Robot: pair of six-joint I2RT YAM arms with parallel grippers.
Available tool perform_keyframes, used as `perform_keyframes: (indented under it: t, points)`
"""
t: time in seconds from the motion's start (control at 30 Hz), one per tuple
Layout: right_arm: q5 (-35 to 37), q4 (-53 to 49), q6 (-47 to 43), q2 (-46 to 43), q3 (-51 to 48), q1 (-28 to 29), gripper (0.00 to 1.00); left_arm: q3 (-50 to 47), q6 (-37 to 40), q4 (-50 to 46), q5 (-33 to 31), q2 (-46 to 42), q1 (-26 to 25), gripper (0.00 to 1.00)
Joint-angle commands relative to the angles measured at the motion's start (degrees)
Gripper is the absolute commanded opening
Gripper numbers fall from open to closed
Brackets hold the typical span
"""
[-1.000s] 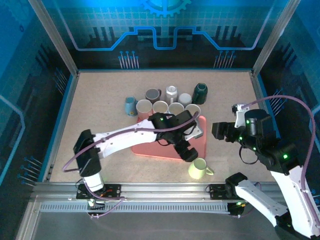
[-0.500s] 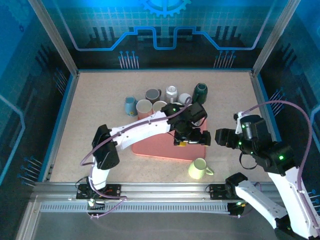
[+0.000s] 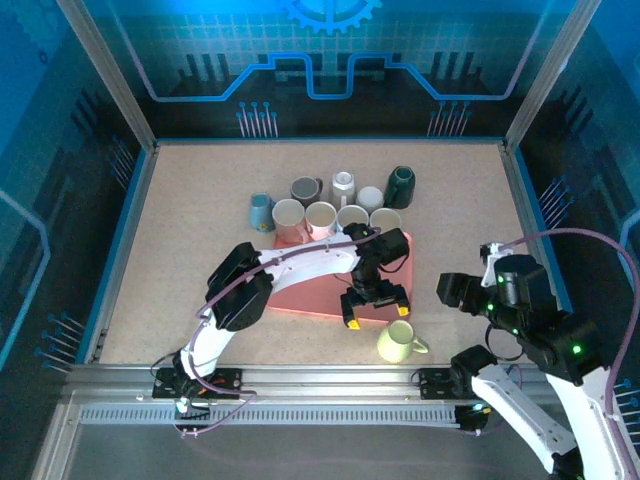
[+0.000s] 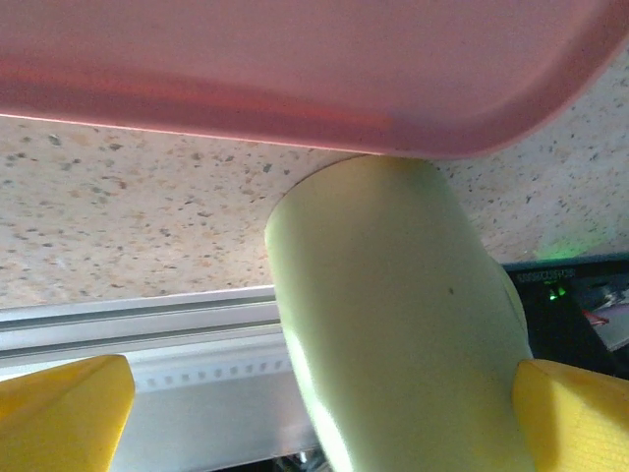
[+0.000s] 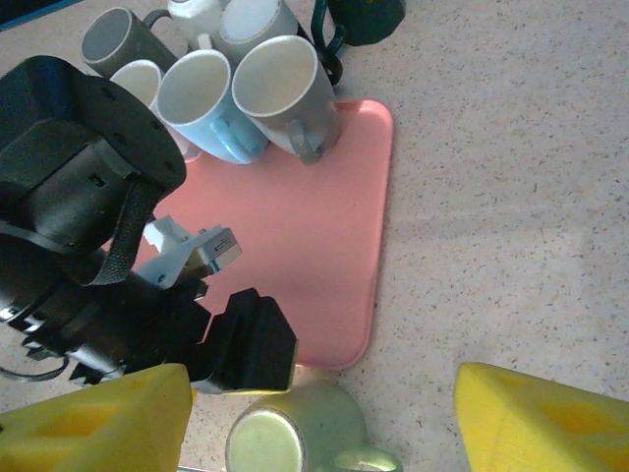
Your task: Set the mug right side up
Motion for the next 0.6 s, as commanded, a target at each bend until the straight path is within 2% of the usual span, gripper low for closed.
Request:
perform_keyframes:
  t: [0.0,0.13,0.37,0.57]
  points:
    - [-1.6,-2.1,2.4,-2.0,-1.0,-0.8,0.72,-3.4,-7.4,5.4,4.0,-2.7,0.2,0.99]
    - [-1.8,-2.6,3.1,-3.1,-1.8,-0.8,0.72,-6.1,-13.4,7.0,4.6,-3.9,0.1,0.99]
    - [-2.4,-2.4,3.3,-3.8,-3.9,-0.8,0.73,-14.3,-28.5,18.0,4.9,-8.1,-2.2,0.99]
    - [-3.3,-1.8,4.1,-5.1,-6.1,-0.8,0.73,-16.5,-37.1,27.1,4.9,-8.2,-3.9,0.99]
